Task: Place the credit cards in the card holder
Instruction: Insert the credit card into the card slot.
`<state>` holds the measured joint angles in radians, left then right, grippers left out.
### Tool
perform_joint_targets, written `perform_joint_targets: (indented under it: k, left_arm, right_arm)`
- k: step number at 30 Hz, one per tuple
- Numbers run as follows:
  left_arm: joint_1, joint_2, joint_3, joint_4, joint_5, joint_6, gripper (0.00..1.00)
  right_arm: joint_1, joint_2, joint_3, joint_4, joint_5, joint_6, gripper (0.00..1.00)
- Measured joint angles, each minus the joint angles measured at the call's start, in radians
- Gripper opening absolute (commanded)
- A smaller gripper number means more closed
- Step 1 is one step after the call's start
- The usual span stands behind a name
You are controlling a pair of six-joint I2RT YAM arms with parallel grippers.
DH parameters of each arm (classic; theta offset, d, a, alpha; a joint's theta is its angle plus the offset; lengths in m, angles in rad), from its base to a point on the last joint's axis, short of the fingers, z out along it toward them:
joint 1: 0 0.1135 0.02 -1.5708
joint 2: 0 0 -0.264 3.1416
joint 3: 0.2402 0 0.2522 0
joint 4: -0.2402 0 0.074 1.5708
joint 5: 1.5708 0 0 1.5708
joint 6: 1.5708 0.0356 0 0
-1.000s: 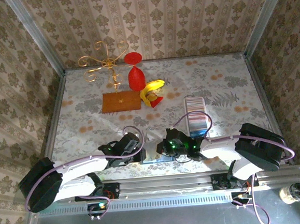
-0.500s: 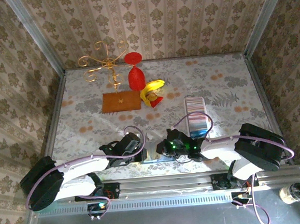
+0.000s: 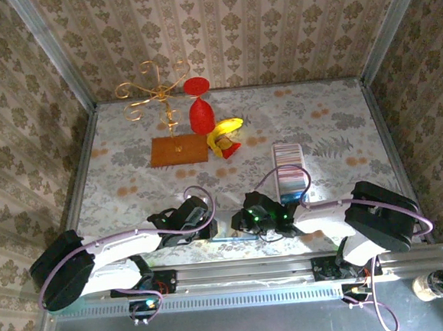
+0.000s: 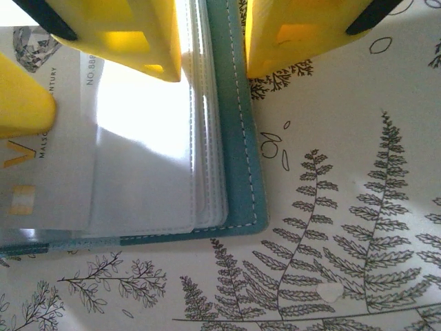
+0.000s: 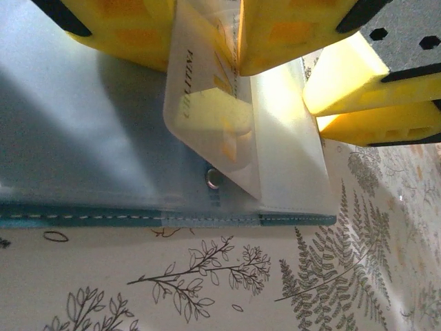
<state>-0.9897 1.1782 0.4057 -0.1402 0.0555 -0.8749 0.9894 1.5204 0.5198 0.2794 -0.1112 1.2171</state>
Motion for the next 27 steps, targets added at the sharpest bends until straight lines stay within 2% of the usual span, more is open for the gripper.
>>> perform_joint_targets:
  k: [12,17,20,23,27]
  left_arm:
    - [-0.004,0.000,0.000,0.003,-0.003,0.000,0.27]
    - [-0.005,0.000,0.000,0.003,-0.003,0.000,0.27]
    - [-0.005,0.000,0.000,0.003,-0.003,0.000,0.27]
    - [-0.006,0.000,0.000,0.005,-0.002,0.000,0.27]
    - [-0.009,0.001,0.000,0.007,0.000,0.000,0.27]
  right_arm:
    - [0.000,0.040,0.107,-0.124,-0.036,-0.099,0.43]
    - [0.000,0.026,0.154,-0.258,-0.016,-0.148,0.44]
    - [0.000,0.014,0.172,-0.325,-0.001,-0.170,0.56]
    - [0.000,0.010,0.184,-0.358,0.000,-0.192,0.55]
    - [0.002,0.010,0.188,-0.381,0.002,-0.203,0.46]
